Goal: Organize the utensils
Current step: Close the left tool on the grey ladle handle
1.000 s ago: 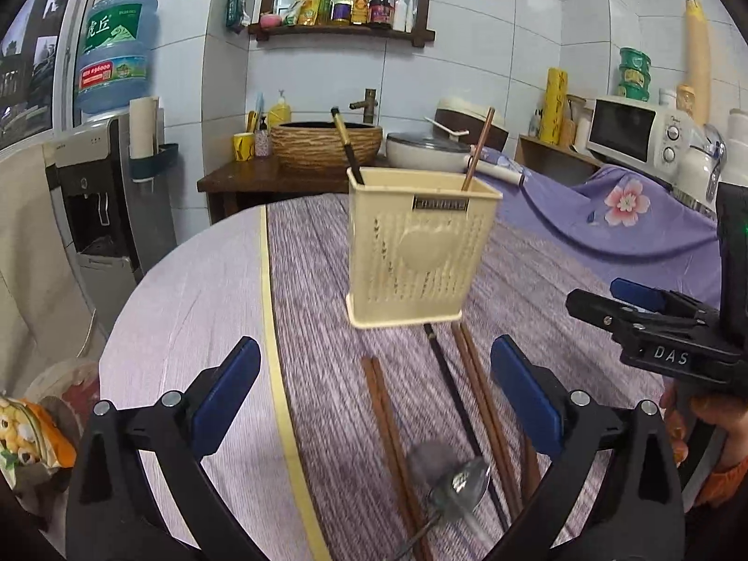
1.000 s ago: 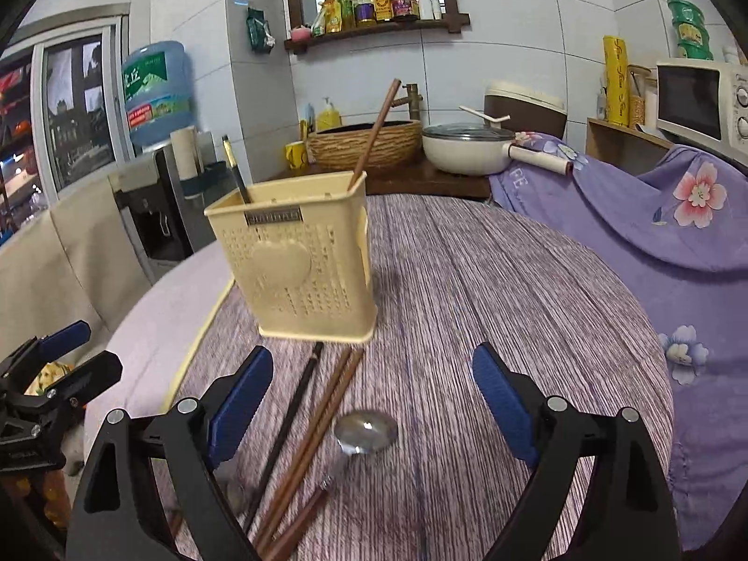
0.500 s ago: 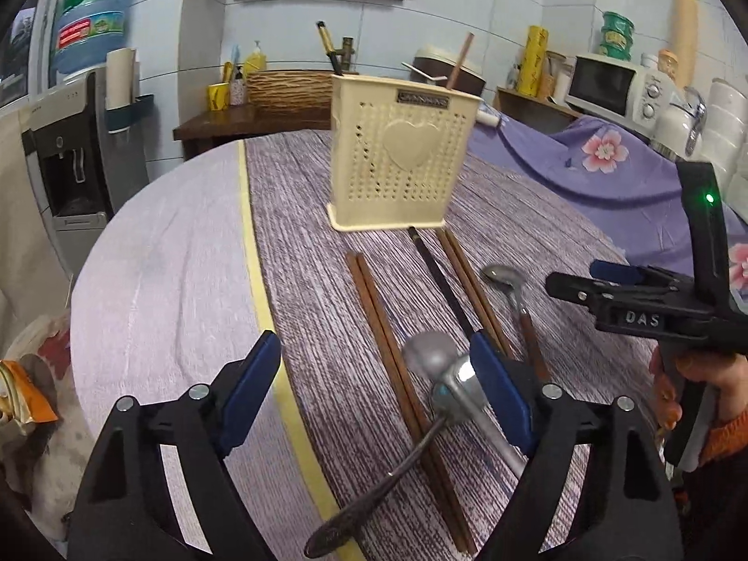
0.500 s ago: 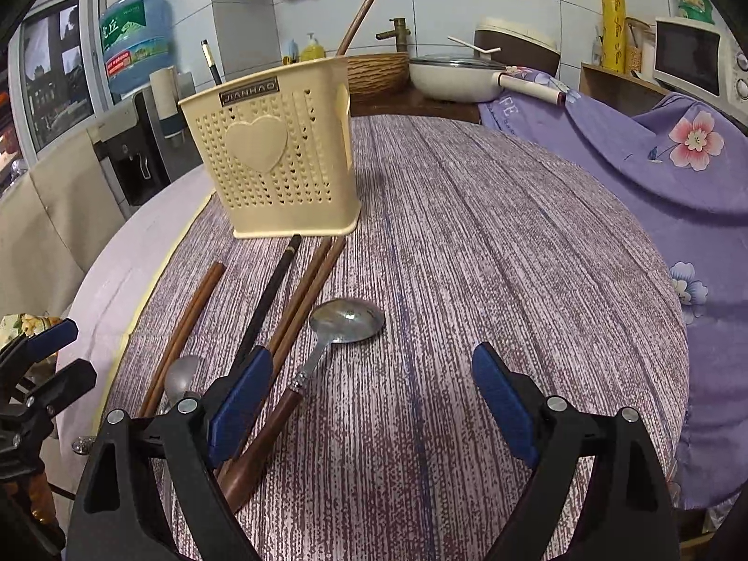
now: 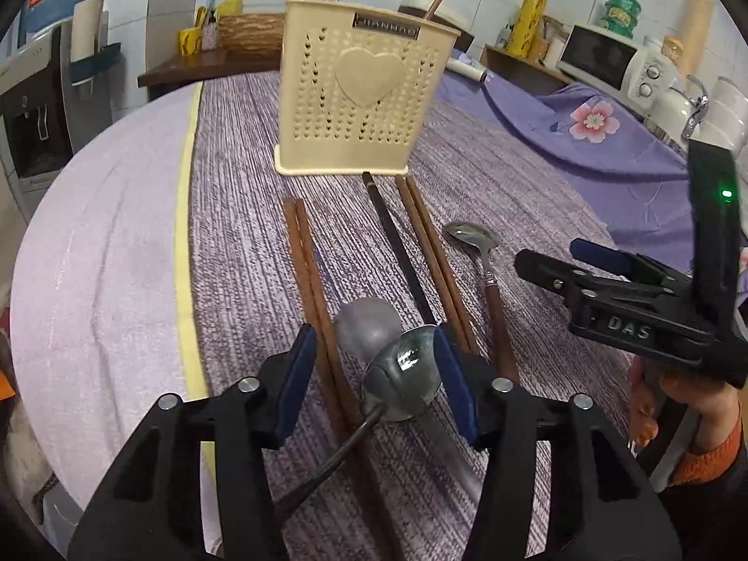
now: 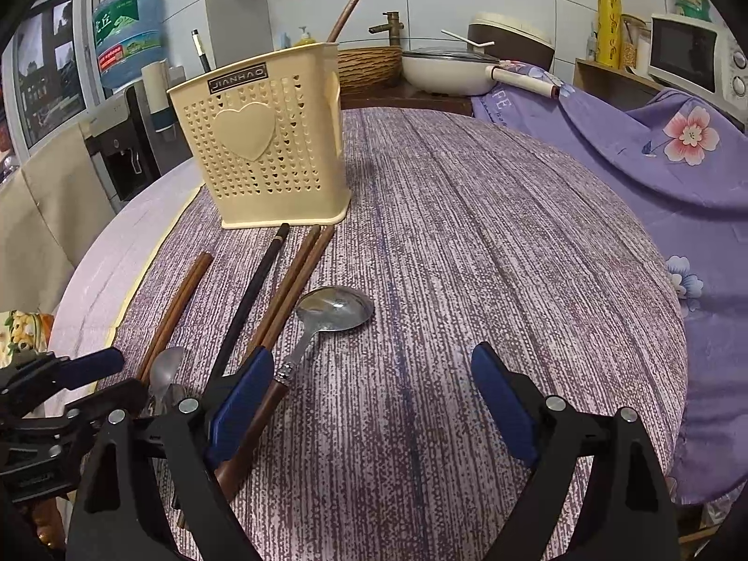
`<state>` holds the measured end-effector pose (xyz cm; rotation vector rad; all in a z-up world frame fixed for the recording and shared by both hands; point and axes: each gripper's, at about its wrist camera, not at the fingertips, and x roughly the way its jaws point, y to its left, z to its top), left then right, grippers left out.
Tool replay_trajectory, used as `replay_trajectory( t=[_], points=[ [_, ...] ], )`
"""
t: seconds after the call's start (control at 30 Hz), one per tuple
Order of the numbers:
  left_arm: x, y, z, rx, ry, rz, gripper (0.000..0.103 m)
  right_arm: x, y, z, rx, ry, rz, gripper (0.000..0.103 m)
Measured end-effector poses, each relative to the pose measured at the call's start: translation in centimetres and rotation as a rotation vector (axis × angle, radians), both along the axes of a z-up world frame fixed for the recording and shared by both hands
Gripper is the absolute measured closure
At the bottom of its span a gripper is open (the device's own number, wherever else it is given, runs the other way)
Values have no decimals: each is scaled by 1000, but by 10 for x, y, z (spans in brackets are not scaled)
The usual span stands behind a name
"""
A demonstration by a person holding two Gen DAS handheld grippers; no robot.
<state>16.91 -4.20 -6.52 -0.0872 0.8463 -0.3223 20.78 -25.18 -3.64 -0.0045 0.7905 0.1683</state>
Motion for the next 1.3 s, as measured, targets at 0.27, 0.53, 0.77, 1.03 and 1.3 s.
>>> replay_trajectory(
  t=[0.27, 0.53, 0.77, 1.03, 1.3],
  points=[
    [14, -6, -7, -4, 48, 21, 60, -3, -8, 1, 12, -4, -1, 19],
    [28, 14, 1, 10, 34, 97, 60, 10, 16, 14, 4, -21, 88, 26],
    [21, 8, 0, -24, 61, 43, 64, 29, 23, 11, -13, 33, 66, 30],
    [17, -8, -9, -30, 120, 4, 65, 28, 13, -1, -2, 72, 49, 32],
    [21, -17, -13, 27, 133, 21, 66, 24, 10, -4, 21, 69, 52, 32]
  ],
)
